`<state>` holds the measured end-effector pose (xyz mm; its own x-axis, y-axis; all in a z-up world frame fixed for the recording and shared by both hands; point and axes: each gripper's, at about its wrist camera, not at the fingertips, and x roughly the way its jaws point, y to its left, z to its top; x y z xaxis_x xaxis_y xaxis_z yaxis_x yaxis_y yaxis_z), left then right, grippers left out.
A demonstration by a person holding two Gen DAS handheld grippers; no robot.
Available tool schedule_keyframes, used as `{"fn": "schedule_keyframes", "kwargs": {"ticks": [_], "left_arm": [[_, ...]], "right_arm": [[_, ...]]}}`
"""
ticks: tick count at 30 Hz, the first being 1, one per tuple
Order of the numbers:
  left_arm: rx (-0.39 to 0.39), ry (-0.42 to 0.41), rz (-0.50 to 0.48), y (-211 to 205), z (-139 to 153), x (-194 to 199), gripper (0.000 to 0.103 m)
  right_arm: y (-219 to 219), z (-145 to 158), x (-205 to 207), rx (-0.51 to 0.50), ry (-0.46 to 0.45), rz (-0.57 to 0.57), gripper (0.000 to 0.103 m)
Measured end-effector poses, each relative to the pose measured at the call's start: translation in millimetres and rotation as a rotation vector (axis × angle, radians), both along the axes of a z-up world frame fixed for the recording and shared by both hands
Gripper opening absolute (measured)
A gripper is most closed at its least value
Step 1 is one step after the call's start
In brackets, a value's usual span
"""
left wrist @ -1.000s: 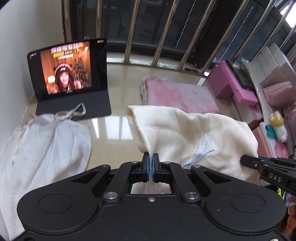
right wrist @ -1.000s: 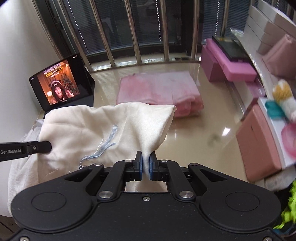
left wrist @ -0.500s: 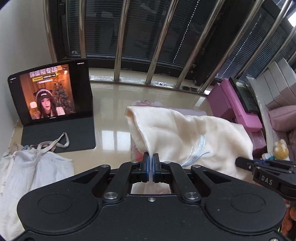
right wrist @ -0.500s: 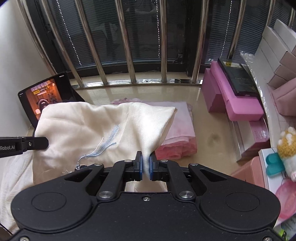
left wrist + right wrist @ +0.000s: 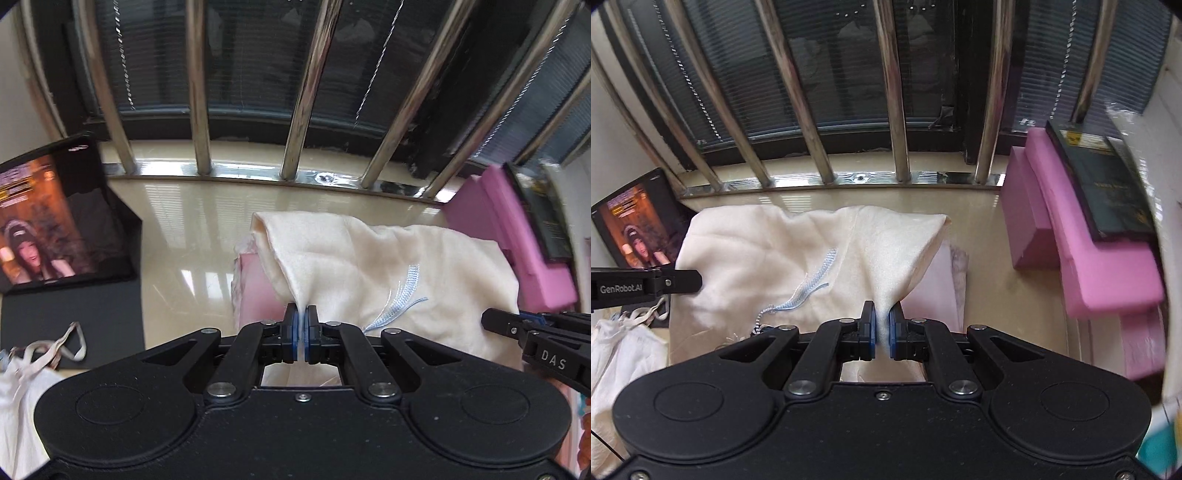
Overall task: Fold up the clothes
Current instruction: 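Carry the folded dress with both grippers onto the pink clothes stack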
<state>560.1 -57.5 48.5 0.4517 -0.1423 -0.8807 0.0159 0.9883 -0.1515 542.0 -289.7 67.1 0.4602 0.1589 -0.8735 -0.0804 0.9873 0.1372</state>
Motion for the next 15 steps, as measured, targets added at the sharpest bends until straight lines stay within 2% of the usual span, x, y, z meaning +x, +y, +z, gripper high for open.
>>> {"fn": "schedule_keyframes", "kwargs": {"ticks": [6,11,12,15], "left_arm": [[0.049,0.092,0.016,-14.1,-51.0,39.6,0.003],[0.055,0.137,0.048,-8.0,-77.1,52.2,0.004],[0.038,0.145,0.052,-5.7,-79.8,54.1,0.004],[0.010,0.126,0.083,4.1,-77.9,55.7,0.011]], "right_arm": [[-14.0,-43.2,50.4,0.013,0.051,0.004,0.006],[-22.7,-78.1,64.5,0.017,0.103,-0.008,0.007],[-24.6,-81.4,65.3,0.020,0.103,-0.014,0.008],[-30.7,-83.6,63.1,0.023,0.075,-0.050,0.023]]}}
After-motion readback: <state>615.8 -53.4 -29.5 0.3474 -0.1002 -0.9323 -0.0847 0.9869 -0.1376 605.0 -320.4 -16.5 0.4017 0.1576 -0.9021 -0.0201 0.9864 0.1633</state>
